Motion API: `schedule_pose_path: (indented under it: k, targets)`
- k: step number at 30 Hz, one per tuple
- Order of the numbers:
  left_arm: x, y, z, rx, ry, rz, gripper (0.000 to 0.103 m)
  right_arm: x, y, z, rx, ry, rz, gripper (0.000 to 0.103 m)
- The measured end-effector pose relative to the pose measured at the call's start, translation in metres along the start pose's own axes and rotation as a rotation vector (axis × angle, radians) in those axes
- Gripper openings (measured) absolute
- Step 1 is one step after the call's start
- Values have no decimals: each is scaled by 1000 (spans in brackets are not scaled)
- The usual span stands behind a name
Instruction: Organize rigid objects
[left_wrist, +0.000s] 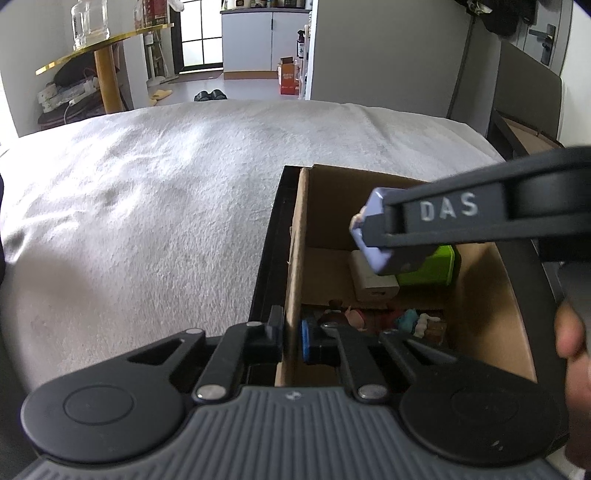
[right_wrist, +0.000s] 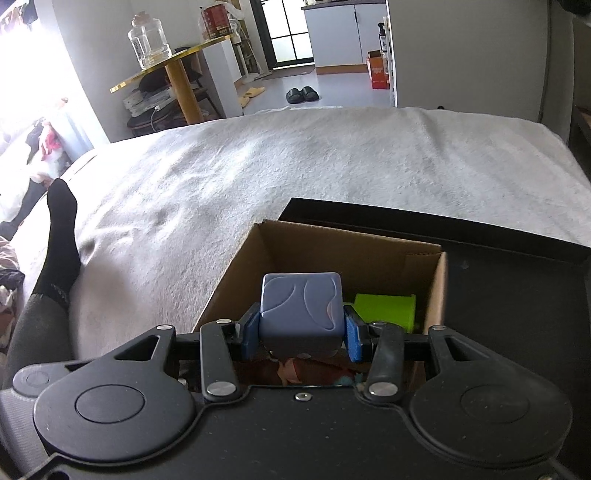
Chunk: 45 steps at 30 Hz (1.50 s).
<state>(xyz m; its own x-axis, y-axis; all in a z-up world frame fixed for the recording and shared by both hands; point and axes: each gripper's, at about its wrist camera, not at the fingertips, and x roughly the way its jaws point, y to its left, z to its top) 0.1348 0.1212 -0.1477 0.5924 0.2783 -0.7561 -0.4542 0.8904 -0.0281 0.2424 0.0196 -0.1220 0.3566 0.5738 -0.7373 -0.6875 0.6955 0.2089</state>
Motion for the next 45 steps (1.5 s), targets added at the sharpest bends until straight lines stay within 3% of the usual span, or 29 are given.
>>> schedule_pose_path:
  k: [10, 28, 31, 35, 38, 45]
  targets:
    - [1, -1, 0, -1, -4, 10, 9, -1, 3, 6, 17, -39, 67, 45]
    - [1, -10, 4, 38, 30, 55, 10, -45, -27, -22, 38, -26, -6, 53]
    - [0, -15, 6, 50, 51, 68, 15, -55, -36, -25, 62, -39, -20, 62]
    - [-8, -21, 8, 61, 57, 75, 27, -70, -45, -29, 85, -80, -65, 90]
    - [-17, -27, 8, 84, 49, 62, 41, -79, -52, -32, 99, -94, -84, 91]
    - [-34, -35, 9, 108, 39, 15, 50, -96, -66, -41, 155, -111, -101, 95]
